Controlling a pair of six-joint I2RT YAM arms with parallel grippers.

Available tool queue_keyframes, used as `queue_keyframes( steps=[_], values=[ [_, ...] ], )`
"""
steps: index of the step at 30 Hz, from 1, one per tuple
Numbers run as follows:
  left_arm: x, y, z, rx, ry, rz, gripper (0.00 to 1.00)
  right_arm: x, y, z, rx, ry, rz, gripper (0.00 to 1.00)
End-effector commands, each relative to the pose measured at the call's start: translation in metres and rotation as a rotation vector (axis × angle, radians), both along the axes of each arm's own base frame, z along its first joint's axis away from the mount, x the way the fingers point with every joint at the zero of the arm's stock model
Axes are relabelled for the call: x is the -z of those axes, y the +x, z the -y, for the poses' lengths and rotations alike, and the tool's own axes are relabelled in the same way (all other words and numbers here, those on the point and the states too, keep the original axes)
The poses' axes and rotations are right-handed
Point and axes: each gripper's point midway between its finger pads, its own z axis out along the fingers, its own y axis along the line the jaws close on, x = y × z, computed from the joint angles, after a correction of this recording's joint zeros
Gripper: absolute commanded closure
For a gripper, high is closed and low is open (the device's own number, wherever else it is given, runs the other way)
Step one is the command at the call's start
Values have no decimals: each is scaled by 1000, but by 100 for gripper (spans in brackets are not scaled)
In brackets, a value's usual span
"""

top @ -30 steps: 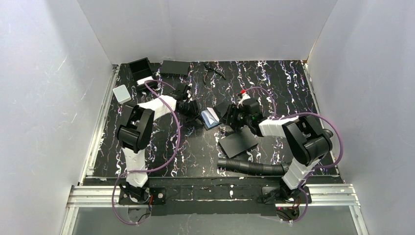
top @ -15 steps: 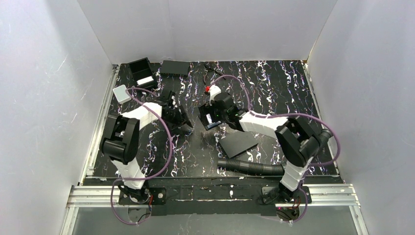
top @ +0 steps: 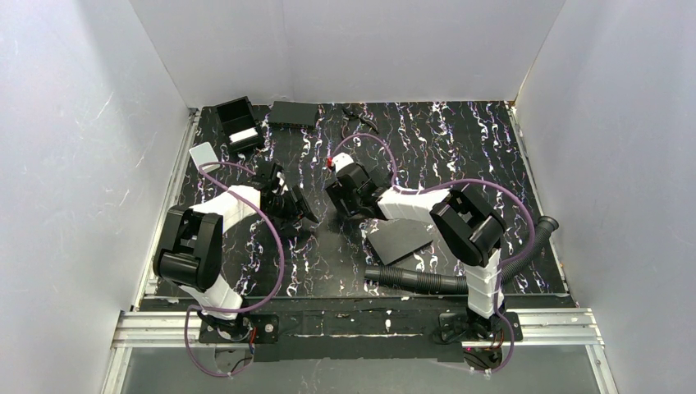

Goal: Put the credit cards into the card holder
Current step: Open the card holder at the center of the board.

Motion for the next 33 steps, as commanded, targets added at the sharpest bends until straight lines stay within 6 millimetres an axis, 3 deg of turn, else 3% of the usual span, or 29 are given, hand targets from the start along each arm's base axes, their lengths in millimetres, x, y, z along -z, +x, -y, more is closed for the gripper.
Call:
queue_keyframes(
  steps=[1, 4, 7, 11, 15, 21, 23, 26, 27, 29, 33],
  values=[
    [-14, 2, 7, 7, -49, 43, 32, -4, 5, 7, 22, -18, 26, 22],
    [-16, 3, 8, 6, -55, 48, 32, -6, 0, 0, -6, 43, -1, 29],
    [-16, 3, 8, 4, -58, 49, 32, -3, 0, 0, 11, 76, -25, 48],
    [-19, 4, 14, 10, -91, 49, 32, -4, -3, -4, -6, 104, -44, 63],
    [-24, 13, 26, 13, -158, 52, 34, -16, -5, -9, -24, 153, -53, 84],
    [-26, 31, 49, 0, -275, 32, 36, -47, -2, -15, -32, 283, -82, 98],
    [-26, 35, 59, 4, -314, 20, 37, -63, -3, -17, -45, 324, -88, 92],
    [-26, 42, 70, 6, -331, 19, 37, -86, 2, -8, -34, 342, -87, 58],
    [-26, 44, 73, 5, -334, 20, 36, -88, 5, 0, -18, 335, -93, 51],
    [-26, 48, 78, 4, -341, 18, 36, -86, 13, 16, 16, 310, -122, 44],
    [-24, 57, 87, -6, -354, 15, 36, -73, 23, 29, 18, 322, -189, 43]
  ],
)
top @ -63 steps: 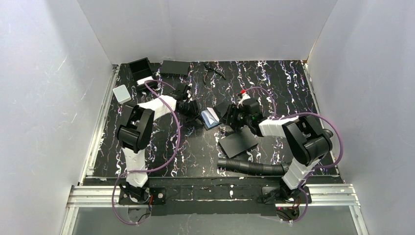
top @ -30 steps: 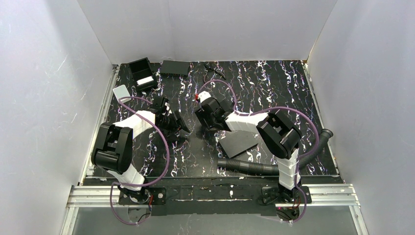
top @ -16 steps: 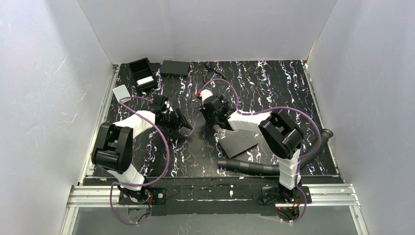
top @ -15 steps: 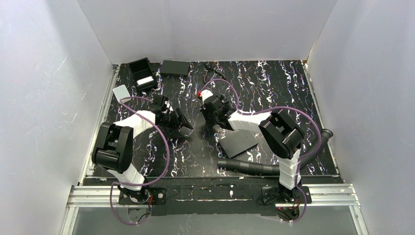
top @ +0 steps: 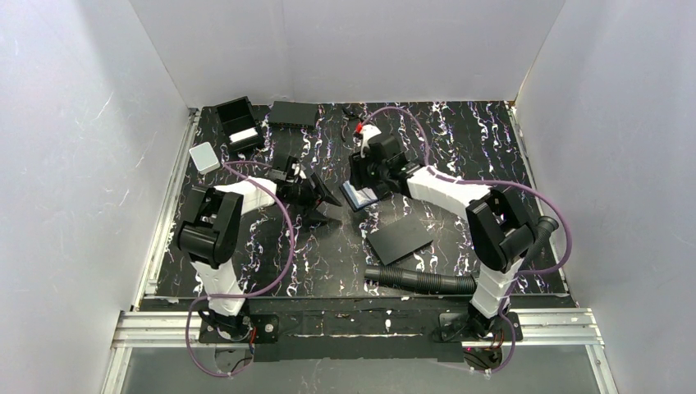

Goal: Put the credit cards into the card holder
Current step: Open the card holder at the center of the board.

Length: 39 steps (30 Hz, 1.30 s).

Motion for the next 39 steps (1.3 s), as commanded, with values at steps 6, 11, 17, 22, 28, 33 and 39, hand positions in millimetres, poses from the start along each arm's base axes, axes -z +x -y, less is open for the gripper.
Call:
queue_keyframes(
  steps=[6, 11, 17, 22, 28, 33, 39],
  values=[
    [-3, 29, 29, -31, -68, -8, 47, 23, 19, 21, -16, 8, -113, 36],
    [11, 40, 31, -63, -38, -24, 56, 47, 18, 17, -74, 2, -148, 36],
    [22, 49, 33, -62, 21, -13, 64, 64, 24, 35, 15, 93, -203, 64],
    [29, 48, 26, -60, 77, -12, 68, 84, 23, 51, 58, 113, -266, 68],
    [34, 52, 29, -47, 71, -14, 68, 100, 16, 61, 84, 217, -334, 68],
    [46, 52, 31, -56, 78, -35, 69, 104, 14, 59, 86, 262, -362, 68],
    [43, 72, 47, -56, 16, 71, 69, 101, 15, 51, 76, 311, -374, 68]
  ],
)
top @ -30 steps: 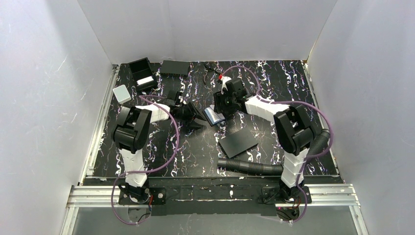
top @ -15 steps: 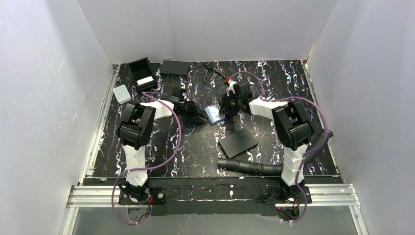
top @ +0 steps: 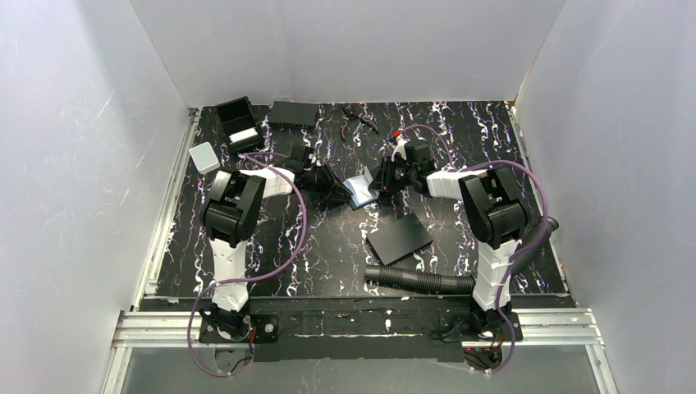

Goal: Put the credit cards into the card holder
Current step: Open the card holder at the center of the board.

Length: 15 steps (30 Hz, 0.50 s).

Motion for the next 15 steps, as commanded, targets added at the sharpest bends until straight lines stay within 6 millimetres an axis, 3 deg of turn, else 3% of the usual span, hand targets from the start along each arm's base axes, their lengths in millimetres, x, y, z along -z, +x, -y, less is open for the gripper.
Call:
queue_keyframes(
  steps=[1, 8, 15],
  values=[
    [18, 12, 3, 0, 56, 83, 68, 28, -12, 3, 8, -8, -81, 69],
    [-27, 29, 18, -10, -56, 218, 67, 24, -20, -3, -6, 46, -102, 69],
    [-80, 24, 22, -14, -105, 324, 73, 10, -33, -12, 9, 165, -131, 68]
  ],
)
